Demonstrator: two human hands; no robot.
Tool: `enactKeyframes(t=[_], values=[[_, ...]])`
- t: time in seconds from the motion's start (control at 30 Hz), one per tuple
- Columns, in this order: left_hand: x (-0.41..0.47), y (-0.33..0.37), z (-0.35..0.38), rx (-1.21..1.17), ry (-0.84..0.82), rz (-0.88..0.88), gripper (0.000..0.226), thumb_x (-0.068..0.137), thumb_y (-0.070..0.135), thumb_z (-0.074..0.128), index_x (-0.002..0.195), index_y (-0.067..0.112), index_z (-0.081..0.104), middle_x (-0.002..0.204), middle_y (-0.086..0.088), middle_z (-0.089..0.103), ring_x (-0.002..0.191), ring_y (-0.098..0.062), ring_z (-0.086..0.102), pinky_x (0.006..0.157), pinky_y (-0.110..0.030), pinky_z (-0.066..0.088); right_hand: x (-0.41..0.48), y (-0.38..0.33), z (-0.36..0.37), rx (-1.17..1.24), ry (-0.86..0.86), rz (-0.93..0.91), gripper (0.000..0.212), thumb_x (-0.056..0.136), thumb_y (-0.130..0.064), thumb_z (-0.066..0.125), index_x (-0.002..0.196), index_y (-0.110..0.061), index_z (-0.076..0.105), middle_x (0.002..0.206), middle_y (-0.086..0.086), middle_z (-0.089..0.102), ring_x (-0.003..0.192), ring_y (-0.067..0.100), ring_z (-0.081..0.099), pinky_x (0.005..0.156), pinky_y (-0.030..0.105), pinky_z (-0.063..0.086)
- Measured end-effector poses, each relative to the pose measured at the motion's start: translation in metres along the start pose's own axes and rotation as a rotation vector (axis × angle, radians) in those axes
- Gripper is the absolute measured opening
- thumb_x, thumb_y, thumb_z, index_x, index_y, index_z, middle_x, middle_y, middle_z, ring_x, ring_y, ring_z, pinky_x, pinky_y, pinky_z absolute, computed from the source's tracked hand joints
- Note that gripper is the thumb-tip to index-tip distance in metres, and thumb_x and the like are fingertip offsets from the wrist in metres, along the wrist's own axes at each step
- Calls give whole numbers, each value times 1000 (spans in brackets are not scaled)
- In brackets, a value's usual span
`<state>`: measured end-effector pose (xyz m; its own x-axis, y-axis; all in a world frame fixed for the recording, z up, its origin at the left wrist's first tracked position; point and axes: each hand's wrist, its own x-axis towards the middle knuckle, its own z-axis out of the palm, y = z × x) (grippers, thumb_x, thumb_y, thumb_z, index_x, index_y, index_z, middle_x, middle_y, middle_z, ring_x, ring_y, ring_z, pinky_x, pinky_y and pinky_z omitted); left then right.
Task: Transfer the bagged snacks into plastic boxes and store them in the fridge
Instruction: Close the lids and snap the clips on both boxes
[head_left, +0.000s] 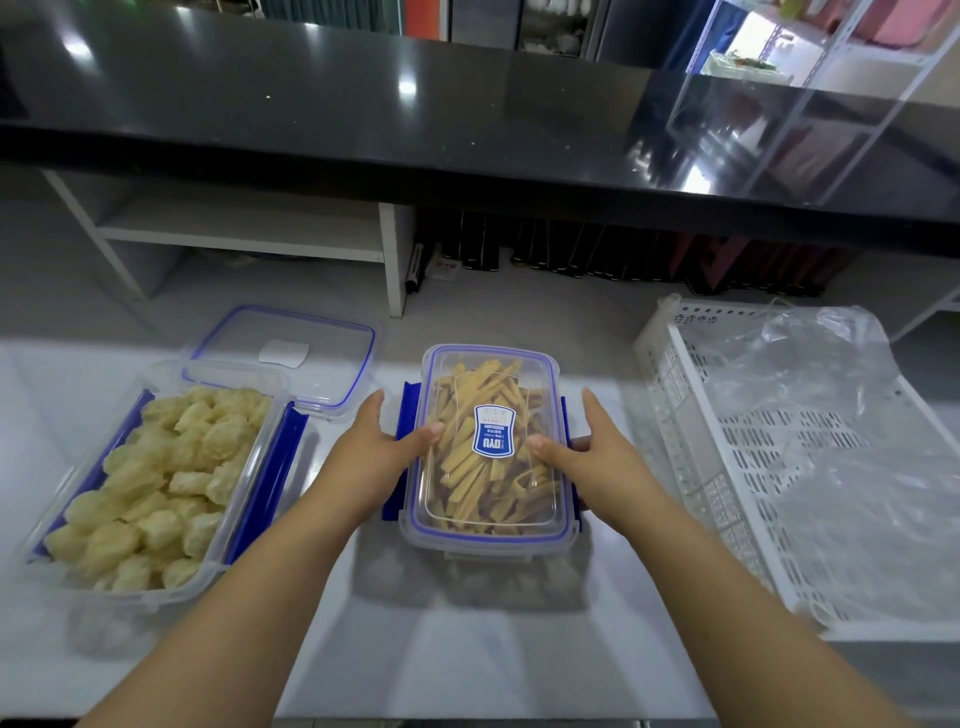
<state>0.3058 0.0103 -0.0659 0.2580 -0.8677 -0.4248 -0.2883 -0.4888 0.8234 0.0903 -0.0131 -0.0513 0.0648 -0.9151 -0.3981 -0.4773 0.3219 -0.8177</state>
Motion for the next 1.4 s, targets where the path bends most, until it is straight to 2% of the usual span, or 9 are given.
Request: enactKeyframes(t=[0.07, 0.17, 0.3, 0.43, 0.63, 0.73, 0.9, 1.1, 1.4], values=[[-1, 1, 0, 51, 29, 15, 62, 84, 41, 63, 135, 15, 40, 106, -5, 64, 80, -15, 61, 63, -28, 48, 0, -2, 0, -62, 45, 69, 81, 82, -42, 69, 143, -11, 25, 113, 4, 57, 93, 21, 62, 65, 29, 51], [-2, 2, 3, 75, 19, 98, 32, 88, 37, 61, 102, 8, 65, 83, -1, 70, 69, -12, 63, 56, -24, 46, 1, 0, 3, -110, 68, 32, 47, 84, -40, 67, 113, -5, 54, 89, 0, 63, 72, 12, 62, 52, 21, 46], [-3, 1, 6, 189, 37, 160, 29, 92, 38, 53, 101, 15, 68, 82, 3, 70, 73, -11, 64, 61, -23, 48, 2, 2, 4, -159, 78, -42, 26, 87, -38, 63, 96, -13, 65, 77, -4, 67, 61, 6, 61, 44, 12, 39], [-1, 2, 10, 466, 97, 203, 36, 96, 42, 41, 107, 15, 64, 92, -1, 69, 78, -15, 62, 65, -27, 49, 5, 4, 9, -250, 110, -47, 33, 90, -40, 59, 92, -8, 66, 87, 11, 69, 67, 20, 64, 51, 24, 45], [1, 2, 12, 624, 138, 241, 41, 98, 41, 35, 105, 11, 61, 96, -9, 68, 80, -21, 59, 68, -30, 44, 8, 3, 15, -460, 150, -53, 36, 94, -43, 49, 93, -8, 56, 99, 11, 53, 78, 26, 59, 66, 31, 46], [0, 0, 9, 600, 108, 249, 41, 97, 43, 34, 102, 13, 61, 91, -5, 65, 78, -17, 59, 67, -29, 45, 5, 2, 16, -547, 148, -52, 40, 96, -47, 42, 105, -10, 55, 103, 6, 46, 85, 23, 58, 76, 35, 50], [-7, 1, 2, 600, 84, 270, 42, 95, 48, 35, 103, 17, 62, 95, -3, 65, 81, -17, 62, 75, -36, 53, 0, -7, 8, -729, 179, -63, 47, 91, -57, 43, 108, -15, 57, 109, 7, 52, 95, 28, 58, 81, 40, 51], [-23, 9, -23, 634, 170, 323, 39, 92, 48, 46, 109, 18, 64, 110, 3, 66, 94, -15, 59, 74, -28, 43, -10, -38, -5, -748, 316, -265, 40, 91, -49, 51, 120, -21, 55, 118, 0, 55, 102, 21, 57, 79, 36, 50], [-31, 2, -111, 519, 356, 348, 26, 89, 45, 54, 99, 28, 69, 94, 10, 70, 83, -7, 62, 80, -32, 52, -18, -105, 41, -810, -31, -549, 47, 88, -54, 52, 129, -30, 50, 111, -11, 59, 93, 8, 57, 84, 31, 51]])
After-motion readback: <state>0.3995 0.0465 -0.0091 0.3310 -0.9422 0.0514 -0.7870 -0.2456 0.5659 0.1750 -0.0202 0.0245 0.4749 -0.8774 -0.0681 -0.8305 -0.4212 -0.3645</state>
